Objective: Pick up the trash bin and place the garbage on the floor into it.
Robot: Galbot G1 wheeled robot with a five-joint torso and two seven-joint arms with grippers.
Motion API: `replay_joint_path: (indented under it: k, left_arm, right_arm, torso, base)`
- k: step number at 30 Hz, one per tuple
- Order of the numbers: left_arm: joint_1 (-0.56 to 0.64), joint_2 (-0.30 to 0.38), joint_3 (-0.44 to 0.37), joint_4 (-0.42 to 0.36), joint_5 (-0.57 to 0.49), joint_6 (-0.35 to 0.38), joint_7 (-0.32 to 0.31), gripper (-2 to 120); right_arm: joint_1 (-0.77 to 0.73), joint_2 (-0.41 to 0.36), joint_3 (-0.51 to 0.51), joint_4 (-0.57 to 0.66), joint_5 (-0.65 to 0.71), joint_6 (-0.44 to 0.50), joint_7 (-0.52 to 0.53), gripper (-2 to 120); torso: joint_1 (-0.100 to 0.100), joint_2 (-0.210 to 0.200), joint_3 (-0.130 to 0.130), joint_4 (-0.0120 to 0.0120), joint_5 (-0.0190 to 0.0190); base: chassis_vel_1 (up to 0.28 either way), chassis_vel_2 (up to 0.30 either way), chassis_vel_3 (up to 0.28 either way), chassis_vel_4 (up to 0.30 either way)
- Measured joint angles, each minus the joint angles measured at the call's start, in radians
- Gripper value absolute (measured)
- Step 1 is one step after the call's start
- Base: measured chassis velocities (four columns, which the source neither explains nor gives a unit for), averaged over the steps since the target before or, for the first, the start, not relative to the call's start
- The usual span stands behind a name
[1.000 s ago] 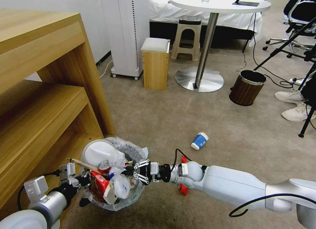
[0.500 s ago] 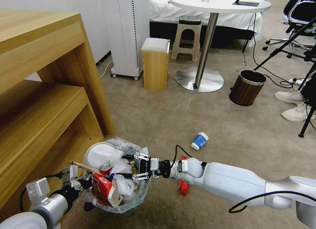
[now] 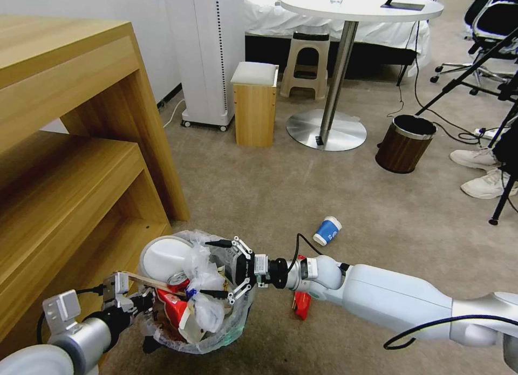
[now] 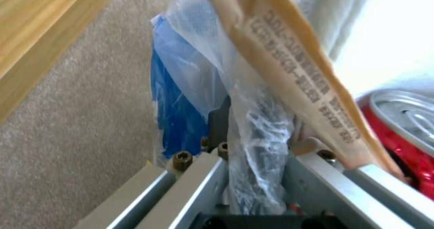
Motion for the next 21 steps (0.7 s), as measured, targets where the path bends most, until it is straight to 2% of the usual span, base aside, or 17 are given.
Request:
replay_joint_path:
  k: [14, 21]
  left_arm:
    - [0.007, 0.009, 0.006, -0.012, -0.151, 0.018, -0.103, 0]
    - [0.008, 0.04, -0.01, -0.025, -0.232, 0.038, -0.174, 0]
  right_arm:
    - [-0.059, -0.056, 0.093, 0.057, 0.005, -0.004, 0.003, 100]
    - [-0.116, -0.096, 0.173, 0.071, -0.001, -0.003, 0.005, 100]
  torso:
    - [0.0, 0.0, 0.0, 0.0001, 0.0001]
    - [0.0, 0.0, 0.0, 0.0, 0.0]
  base:
    - [0.0, 0.0, 0.0, 0.0]
    - [0.0, 0.0, 0.0, 0.0]
